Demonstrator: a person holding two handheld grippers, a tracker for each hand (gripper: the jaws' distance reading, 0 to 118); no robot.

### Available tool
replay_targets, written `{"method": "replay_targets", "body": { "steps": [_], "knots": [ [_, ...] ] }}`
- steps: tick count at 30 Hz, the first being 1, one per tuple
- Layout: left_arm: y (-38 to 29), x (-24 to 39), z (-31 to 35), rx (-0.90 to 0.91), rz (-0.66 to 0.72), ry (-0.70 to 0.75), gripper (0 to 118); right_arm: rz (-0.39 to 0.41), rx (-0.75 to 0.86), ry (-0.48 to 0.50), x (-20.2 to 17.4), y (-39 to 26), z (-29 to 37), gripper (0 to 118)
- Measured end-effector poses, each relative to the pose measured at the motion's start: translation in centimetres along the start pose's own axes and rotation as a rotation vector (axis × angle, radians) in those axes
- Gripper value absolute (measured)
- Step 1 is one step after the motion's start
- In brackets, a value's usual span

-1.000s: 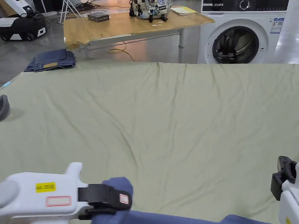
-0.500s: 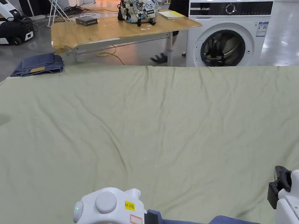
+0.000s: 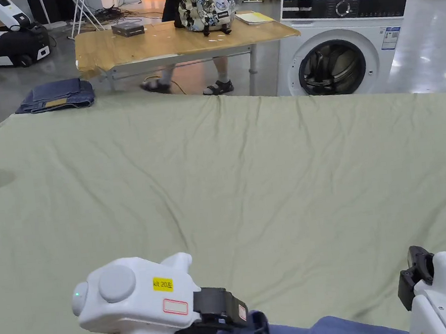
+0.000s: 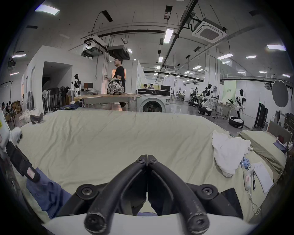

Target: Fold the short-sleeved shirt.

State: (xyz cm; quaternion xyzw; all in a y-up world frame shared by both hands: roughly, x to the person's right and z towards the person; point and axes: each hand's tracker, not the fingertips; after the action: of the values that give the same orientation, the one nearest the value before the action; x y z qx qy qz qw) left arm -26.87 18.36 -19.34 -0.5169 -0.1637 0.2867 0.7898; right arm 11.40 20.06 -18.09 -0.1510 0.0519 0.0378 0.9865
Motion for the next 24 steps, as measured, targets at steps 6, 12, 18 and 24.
{"method": "replay_targets", "body": {
  "steps": [6, 12, 18, 24],
  "knots": [
    [-0.9, -0.7, 1.8, 0.084, 0.024, 0.055, 12, -0.011, -0.008, -0.003, 0.2, -0.3, 0.1, 0],
    [-2.4, -1.7, -2.5, -0.095, -0.035, 0.135, 9, -0.009, -0.025, -0.001, 0.2, -0.9, 0.1, 0],
    [-4.1, 0.5, -5.3, -0.149, -0.072, -0.032, 6, -0.004, -0.032, -0.002, 0.2, -1.1, 0.1, 0],
    [-4.9, 1.1, -9.3, -0.177, -0.092, -0.062, 6, -0.012, -0.035, -0.006, 0.5, -1.2, 0.1, 0]
  ]
}}
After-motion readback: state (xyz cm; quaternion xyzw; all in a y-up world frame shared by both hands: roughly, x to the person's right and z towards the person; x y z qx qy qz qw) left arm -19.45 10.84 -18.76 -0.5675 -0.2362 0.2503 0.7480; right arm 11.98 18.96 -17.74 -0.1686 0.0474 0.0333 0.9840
